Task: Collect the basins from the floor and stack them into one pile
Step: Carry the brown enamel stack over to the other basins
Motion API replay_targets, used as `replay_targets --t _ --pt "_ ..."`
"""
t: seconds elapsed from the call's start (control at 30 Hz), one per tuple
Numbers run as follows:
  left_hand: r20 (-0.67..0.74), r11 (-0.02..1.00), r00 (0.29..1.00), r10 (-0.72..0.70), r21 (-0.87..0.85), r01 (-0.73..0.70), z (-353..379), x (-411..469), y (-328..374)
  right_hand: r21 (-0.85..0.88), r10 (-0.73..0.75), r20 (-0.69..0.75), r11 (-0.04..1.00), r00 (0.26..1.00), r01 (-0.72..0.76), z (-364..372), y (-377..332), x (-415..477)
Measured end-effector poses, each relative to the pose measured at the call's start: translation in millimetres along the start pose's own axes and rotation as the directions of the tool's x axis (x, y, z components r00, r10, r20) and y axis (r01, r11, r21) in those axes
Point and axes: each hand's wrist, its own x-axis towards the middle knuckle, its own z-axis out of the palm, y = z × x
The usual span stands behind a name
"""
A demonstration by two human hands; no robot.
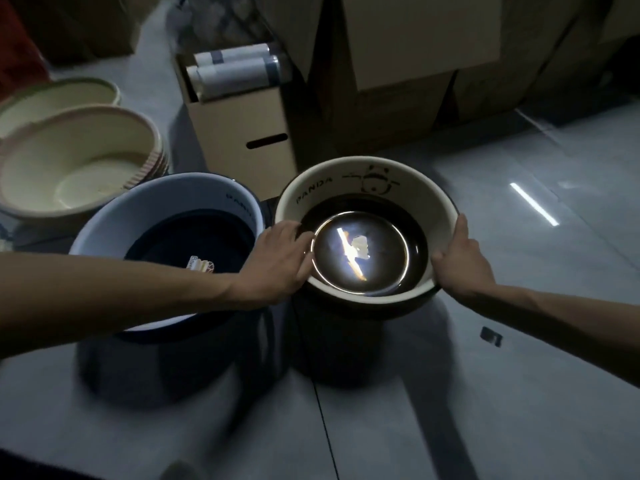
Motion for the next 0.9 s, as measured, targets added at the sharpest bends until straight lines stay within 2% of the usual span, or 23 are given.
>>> replay_targets --t 0.07,0.13,0.23,0.3,0.4,0.5,0.57,0.63,0.73,0.83,0.9 --pt "-0.103 0.995 0.993 -0.052 -0.096 0.042 -2.6 -4.9 9.1 0.034 0.026 -0.021 0.999 0.999 -0.025 5.4 -0.8 -2.7" --pt "-0.171 0.96 0.972 -0.162 -0.254 0.115 -4.6 -17.8 24.7 0.065 0.025 -0.026 0.998 0.999 -0.023 7.8 0.6 -4.0" --pt "-0.136 0.881 0.954 -0.267 -0.435 0.185 -5.9 -38.9 46.1 0.1 0.099 -0.015 0.99 0.995 -0.097 6.9 2.8 -3.8" --pt "-0.098 0.867 0.959 -0.267 -0.458 0.195 -5.1 -46.9 51.7 0.142 0.124 0.014 0.982 0.992 -0.125 7.3 3.7 -6.9" --pt "-0.089 0.862 0.978 -0.187 -0.492 0.12 -7.1 -49.2 58.7 0.218 0.109 0.046 0.969 0.993 -0.116 4.9 3.9 -10.1" --pt "0.034 0.7 0.96 -0.279 -0.678 0.227 -10.8 -56.0 77.9 0.27 0.097 0.062 0.956 0.993 -0.11 3.5 7.2 -8.5" --pt "0.129 0.612 0.928 -0.349 -0.719 0.33 -12.8 -60.8 85.3 0.309 0.096 0.077 0.944 0.992 -0.115 0.5 8.3 -8.6" --pt "0.204 0.564 0.894 -0.398 -0.714 0.414 -14.6 -65.5 85.1 0.368 0.091 0.101 0.922 0.991 -0.122 -3.0 9.4 -9.6" --pt "0.279 0.549 0.827 -0.487 -0.639 0.539 -13.5 -71.6 71.2 0.455 0.078 0.172 0.878 0.982 -0.15 -8.4 10.9 -9.7" --pt "0.48 0.469 0.774 -0.412 -0.616 0.632 -12.9 -70.4 54.3 0.554 0.094 0.273 0.799 0.958 -0.236 -12.6 10.8 -7.3" --pt "0.613 0.302 0.711 -0.344 -0.645 0.702 -15.5 -63.0 47.3 0.592 0.12 0.367 0.735 0.922 -0.331 -15.1 10.5 -5.1"
